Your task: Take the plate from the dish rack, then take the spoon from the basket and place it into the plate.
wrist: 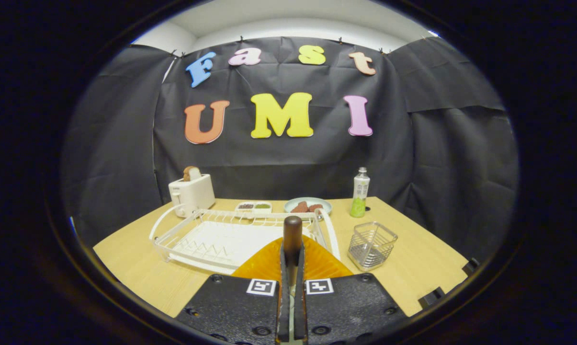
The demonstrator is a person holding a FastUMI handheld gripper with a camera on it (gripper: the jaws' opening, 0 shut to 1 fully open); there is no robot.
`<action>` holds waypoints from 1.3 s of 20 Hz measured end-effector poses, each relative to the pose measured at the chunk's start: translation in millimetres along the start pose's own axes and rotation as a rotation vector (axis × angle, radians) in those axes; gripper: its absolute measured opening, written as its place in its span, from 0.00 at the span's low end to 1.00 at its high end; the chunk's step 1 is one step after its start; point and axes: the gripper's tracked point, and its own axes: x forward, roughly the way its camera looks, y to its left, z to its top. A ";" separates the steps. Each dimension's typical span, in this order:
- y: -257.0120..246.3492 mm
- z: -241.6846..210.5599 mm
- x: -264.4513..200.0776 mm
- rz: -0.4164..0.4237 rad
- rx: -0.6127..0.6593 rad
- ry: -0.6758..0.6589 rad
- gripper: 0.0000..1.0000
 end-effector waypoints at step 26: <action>-7.7 -21.9 -8.2 -0.069 -0.087 -0.085 1.00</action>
